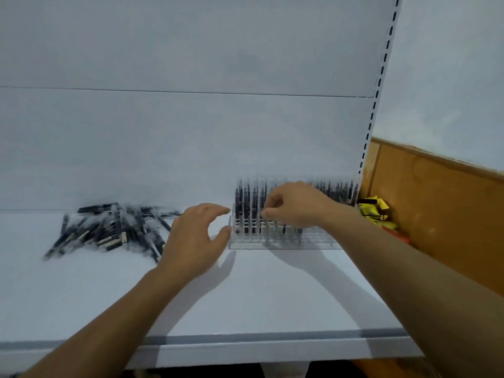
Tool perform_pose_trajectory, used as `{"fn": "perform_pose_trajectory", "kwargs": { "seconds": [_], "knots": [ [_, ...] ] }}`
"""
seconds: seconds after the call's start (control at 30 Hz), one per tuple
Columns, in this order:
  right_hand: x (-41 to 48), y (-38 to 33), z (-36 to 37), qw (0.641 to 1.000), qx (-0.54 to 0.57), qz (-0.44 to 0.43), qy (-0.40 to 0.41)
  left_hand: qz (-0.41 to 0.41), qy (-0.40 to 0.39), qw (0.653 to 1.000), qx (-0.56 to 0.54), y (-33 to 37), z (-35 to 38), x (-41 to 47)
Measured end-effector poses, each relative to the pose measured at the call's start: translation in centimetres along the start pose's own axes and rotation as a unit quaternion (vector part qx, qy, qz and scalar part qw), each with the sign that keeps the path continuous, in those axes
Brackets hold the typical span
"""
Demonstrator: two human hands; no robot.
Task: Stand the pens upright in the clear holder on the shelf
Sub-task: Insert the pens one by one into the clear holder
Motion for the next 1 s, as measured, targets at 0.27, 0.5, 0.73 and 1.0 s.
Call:
{"fn": "perform_pose_trajectory", "kwargs": {
  "seconds": [0.27,0.5,0.73,1.0],
  "knots": [
    [2.7,-12.6,8.8,0.986,0.075,-0.135,-0.066,-0.182,0.057,0.981,0.026,-11.7,-8.6,-5.2],
    [5.3,-16.7,12.9,0.977,0.128,-0.168,0.007,-0.266,0.037,0.962,0.05,-16.3,-9.4,-7.1],
    [5.5,-15.6,12.9,0.969,0.194,-0.147,0.052,-0.318,0.012,0.945,0.069,-18.9,-8.1,-2.8],
    [6.2,-13.8,13.8,0.941,0.327,-0.08,0.024,-0.438,-0.111,0.888,0.081,-21.3,-7.2,0.9]
  ]
}}
Point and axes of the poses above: each hand's wrist, its own x-axis towards the middle knuckle, its own z-axis out of the palm, y = z × x, the point moved 9 cm from there along x, towards the middle knuckle, and after that the axes turned 5 degrees about -x, right-handed, at the moved point
